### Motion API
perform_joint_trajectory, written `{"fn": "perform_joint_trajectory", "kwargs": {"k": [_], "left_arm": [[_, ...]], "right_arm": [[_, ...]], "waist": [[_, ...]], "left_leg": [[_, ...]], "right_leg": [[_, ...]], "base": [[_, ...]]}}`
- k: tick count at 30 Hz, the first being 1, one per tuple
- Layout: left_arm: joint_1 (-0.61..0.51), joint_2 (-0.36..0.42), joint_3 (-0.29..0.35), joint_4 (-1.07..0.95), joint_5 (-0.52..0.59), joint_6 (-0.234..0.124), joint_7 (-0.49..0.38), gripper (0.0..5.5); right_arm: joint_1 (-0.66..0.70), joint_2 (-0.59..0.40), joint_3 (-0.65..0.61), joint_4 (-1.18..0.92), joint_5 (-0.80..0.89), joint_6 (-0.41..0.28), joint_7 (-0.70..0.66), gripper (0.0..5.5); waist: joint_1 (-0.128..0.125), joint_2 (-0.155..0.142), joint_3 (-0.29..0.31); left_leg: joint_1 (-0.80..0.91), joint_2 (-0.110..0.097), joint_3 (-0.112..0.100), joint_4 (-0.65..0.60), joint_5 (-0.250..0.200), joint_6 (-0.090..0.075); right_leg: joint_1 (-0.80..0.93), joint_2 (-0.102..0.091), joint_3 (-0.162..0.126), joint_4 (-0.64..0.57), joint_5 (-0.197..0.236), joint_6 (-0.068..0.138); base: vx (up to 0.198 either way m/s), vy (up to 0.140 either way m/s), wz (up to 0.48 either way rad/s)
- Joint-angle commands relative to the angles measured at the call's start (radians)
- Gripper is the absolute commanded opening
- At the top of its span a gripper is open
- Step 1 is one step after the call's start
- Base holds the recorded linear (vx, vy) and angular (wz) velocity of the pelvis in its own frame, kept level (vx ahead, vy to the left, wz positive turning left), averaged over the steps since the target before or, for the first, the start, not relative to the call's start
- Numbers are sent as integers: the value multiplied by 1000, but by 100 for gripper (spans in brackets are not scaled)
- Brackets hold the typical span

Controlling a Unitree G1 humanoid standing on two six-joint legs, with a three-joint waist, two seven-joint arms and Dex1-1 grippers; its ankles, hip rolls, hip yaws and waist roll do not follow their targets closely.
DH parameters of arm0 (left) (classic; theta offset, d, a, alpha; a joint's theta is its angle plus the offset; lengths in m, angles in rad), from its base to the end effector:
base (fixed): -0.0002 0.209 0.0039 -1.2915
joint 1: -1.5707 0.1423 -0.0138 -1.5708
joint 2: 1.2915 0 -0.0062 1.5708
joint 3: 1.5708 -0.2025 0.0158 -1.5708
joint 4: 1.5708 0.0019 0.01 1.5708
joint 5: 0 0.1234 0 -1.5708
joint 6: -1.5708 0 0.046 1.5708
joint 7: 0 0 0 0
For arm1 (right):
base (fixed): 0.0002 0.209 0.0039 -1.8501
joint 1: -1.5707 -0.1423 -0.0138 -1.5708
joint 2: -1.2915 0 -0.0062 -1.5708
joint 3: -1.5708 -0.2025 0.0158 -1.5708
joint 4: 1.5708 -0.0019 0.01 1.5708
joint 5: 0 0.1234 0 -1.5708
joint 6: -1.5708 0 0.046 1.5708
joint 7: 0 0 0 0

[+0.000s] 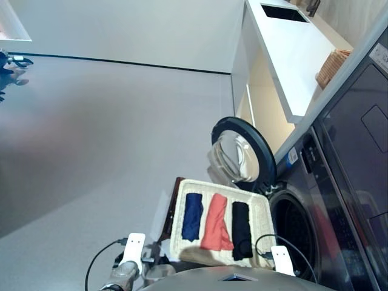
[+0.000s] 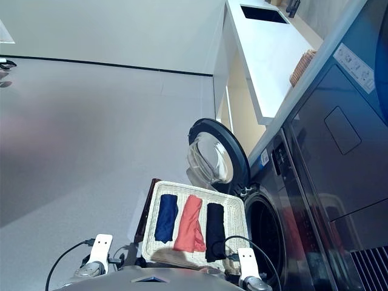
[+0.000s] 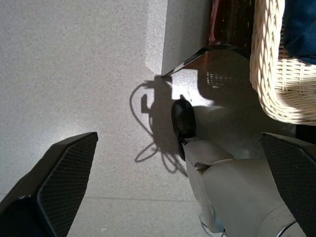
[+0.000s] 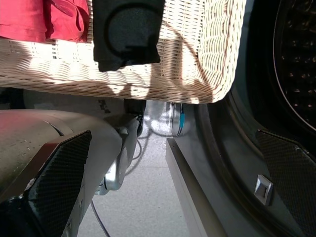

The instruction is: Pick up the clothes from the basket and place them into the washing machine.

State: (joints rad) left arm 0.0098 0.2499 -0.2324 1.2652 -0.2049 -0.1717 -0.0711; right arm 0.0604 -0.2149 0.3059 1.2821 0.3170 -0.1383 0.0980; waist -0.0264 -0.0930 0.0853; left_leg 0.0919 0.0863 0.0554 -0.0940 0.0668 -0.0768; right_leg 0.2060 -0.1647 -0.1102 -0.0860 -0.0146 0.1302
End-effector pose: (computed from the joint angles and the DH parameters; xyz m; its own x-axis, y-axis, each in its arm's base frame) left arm 0.0636 0.2257 -0.1197 0.4393 0.0820 -0.8946 0.0673 0.9900 0.1238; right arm 0.0394 -0.2113 -0.1267 0.3453 -0.0232 -0.9382 -0.0261 0.9991 -0.0343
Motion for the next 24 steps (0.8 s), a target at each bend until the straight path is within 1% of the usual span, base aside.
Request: {"fn": "perform_joint_trajectory", "kwargs": {"k": [1, 6, 10, 15, 18, 19, 21, 24], "left_arm": [[-80, -53, -71, 67, 3, -11, -15, 550], [-82, -50, -63, 69, 3, -14, -1, 550], [-88, -52, -58, 57, -11, -23, 18, 550], [-114, -62, -44, -35, -105, -54, 46, 550], [-124, -68, -72, -151, -143, -64, 56, 550], [-124, -68, -72, -151, -143, -64, 56, 550], [-134, -63, -91, -310, -192, -73, 80, 550], [-121, -43, -101, -471, -227, -74, 86, 550]], "right_arm": [[-100, -55, -15, 36, -23, -6, 5, 550], [-101, -55, -18, 38, -22, -8, 1, 550], [-103, -54, -22, 41, -17, -10, -5, 550], [-105, -57, -22, 21, -11, -20, -23, 550], [-111, -67, -21, -26, -13, -28, -47, 550], [-111, -67, -22, -27, -14, -28, -48, 550], [-111, -79, -43, -137, 49, -39, -65, 550], [-87, -99, -40, -308, 77, -49, -65, 550]], "waist": [[29, 91, 50], [33, 92, 51], [35, 95, 52], [37, 97, 65], [32, 104, 84], [32, 104, 84], [24, 112, 111], [17, 118, 133]], "left_leg": [[56, 9, 68, 7, -71, -3], [61, 7, 72, 7, -75, 0], [63, 8, 70, 7, -74, 0], [58, 8, 63, 7, -70, -1], [48, 10, 60, 7, -61, -2], [48, 10, 60, 7, -61, -2], [36, 11, 59, 7, -52, -2], [25, 15, 62, 7, -45, -3]], "right_leg": [[-53, -1, -5, 15, -2, -6], [-57, -4, -5, 33, -8, -5], [-56, -3, -9, 38, -12, -6], [-59, -2, -14, 47, -18, -9], [-69, -2, -18, 56, -20, -8], [-69, -2, -18, 57, -20, -8], [-89, -2, -14, 71, -19, -8], [-106, -2, -11, 83, -20, -8]], "base": [[0, 0, 0], [0, 0, 0], [0, 0, 0], [0, 0, 0], [0, 0, 0], [-53, 1, 9], [-55, 4, -5], [0, 0, 0]]}}
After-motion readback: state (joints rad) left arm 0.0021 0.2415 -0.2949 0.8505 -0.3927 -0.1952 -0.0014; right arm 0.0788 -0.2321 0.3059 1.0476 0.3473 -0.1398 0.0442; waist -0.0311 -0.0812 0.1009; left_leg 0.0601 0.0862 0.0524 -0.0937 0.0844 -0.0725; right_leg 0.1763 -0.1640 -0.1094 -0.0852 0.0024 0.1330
